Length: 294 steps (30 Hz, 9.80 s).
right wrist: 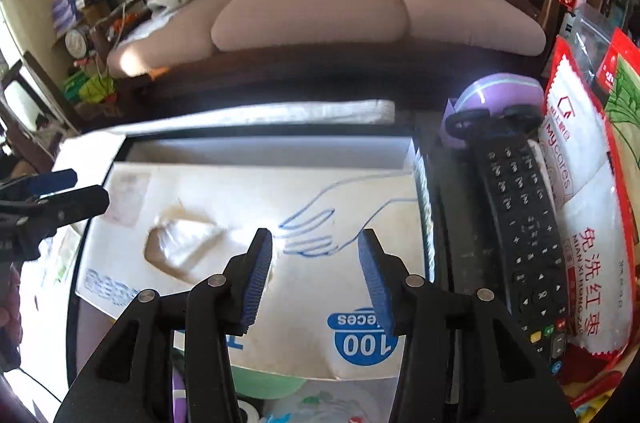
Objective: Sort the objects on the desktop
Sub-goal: 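Open both grippers and withdraw them from the glove box, then grasp the small red candy on the tablecloth with the left gripper, then open the left gripper over the red candy while the right gripper closes on it, then carry the red candy into the black box and open the right gripper, then grasp the edge of the green seaweed bag with the left gripper, then lift the green bag with the left gripper, flip it and set it down, then grasp the edge of the green bag with the right gripper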
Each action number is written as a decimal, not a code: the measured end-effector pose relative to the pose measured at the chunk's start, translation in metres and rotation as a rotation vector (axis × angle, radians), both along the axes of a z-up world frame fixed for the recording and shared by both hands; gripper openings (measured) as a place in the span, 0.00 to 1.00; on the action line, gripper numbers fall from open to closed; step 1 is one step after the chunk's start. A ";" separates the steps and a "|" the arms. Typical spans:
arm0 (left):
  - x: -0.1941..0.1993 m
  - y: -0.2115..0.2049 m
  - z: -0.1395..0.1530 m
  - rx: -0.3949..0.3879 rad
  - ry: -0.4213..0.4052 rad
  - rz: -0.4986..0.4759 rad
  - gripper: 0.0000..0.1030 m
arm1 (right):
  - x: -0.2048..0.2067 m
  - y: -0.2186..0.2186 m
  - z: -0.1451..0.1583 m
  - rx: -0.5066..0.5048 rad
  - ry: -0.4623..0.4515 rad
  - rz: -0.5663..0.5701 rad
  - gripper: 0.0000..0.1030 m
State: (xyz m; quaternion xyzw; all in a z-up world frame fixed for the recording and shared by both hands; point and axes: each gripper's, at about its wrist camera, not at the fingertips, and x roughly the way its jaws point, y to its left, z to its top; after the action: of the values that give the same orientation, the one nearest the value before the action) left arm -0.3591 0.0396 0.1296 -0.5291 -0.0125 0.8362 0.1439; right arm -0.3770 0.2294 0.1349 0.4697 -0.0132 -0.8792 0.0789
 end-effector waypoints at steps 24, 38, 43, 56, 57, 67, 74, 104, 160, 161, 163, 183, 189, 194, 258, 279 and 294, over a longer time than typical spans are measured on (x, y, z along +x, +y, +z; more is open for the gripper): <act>0.244 -0.248 0.022 -0.187 0.099 0.075 0.95 | 0.144 -0.071 0.078 -0.053 0.083 0.166 0.63; 0.302 -0.457 -0.074 -0.085 0.016 0.408 0.95 | 0.237 -0.311 0.025 -0.179 0.016 0.420 0.70; 0.264 -0.456 -0.095 -0.042 -0.012 0.458 0.95 | 0.245 -0.371 -0.014 -0.192 -0.039 0.403 0.70; 0.221 -0.424 -0.135 -0.160 -0.034 0.401 0.74 | 0.222 -0.388 -0.058 -0.159 -0.088 0.324 0.70; 0.222 -0.425 -0.133 -0.154 -0.022 0.393 0.57 | 0.220 -0.388 -0.059 -0.160 -0.090 0.320 0.70; 0.243 -0.456 -0.117 0.056 -0.059 0.394 0.09 | 0.227 -0.390 -0.075 -0.196 -0.142 0.302 0.70; 0.277 -0.502 -0.085 0.216 -0.001 0.500 0.46 | 0.251 -0.454 -0.081 -0.292 -0.153 0.440 0.70; 0.345 -0.552 -0.062 0.031 0.078 0.592 0.62 | 0.267 -0.552 -0.116 -0.151 -0.053 0.382 0.21; 0.200 -0.508 -0.065 0.042 0.011 0.574 0.80 | 0.201 -0.325 -0.019 -0.162 0.018 0.412 0.54; 0.195 -0.515 -0.067 0.026 0.013 0.577 0.80 | 0.198 -0.338 -0.031 -0.182 -0.003 0.414 0.54; 0.184 -0.527 -0.076 -0.013 0.019 0.573 0.80 | 0.190 -0.358 -0.054 -0.226 -0.042 0.408 0.54; 0.128 -0.543 -0.136 0.026 -0.022 0.459 0.79 | 0.056 -0.407 -0.132 -0.430 -0.123 0.174 0.59; 0.138 -0.520 -0.131 0.036 -0.034 0.357 0.77 | 0.073 -0.432 -0.131 -0.483 -0.166 0.298 0.25; 0.152 -0.491 -0.129 0.131 -0.066 0.290 0.75 | 0.105 -0.472 -0.136 -0.467 -0.255 0.411 0.18; 0.563 -0.230 0.064 0.858 -0.226 -0.222 0.14 | 0.520 -0.172 0.053 -0.635 0.045 0.091 0.08; 0.431 -0.309 -0.022 0.433 -0.121 0.166 0.62 | 0.413 -0.129 0.016 -0.233 0.092 0.043 0.66; 0.398 -0.248 -0.095 0.272 -0.148 0.106 0.62 | 0.365 -0.029 -0.125 -0.618 -0.229 -0.081 0.53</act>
State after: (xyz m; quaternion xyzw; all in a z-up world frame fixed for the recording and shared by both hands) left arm 0.0393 -0.2084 0.0350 -0.5636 -0.1641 0.7918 0.1688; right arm -0.0115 0.2004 0.0097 0.5184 -0.3069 -0.7774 0.1808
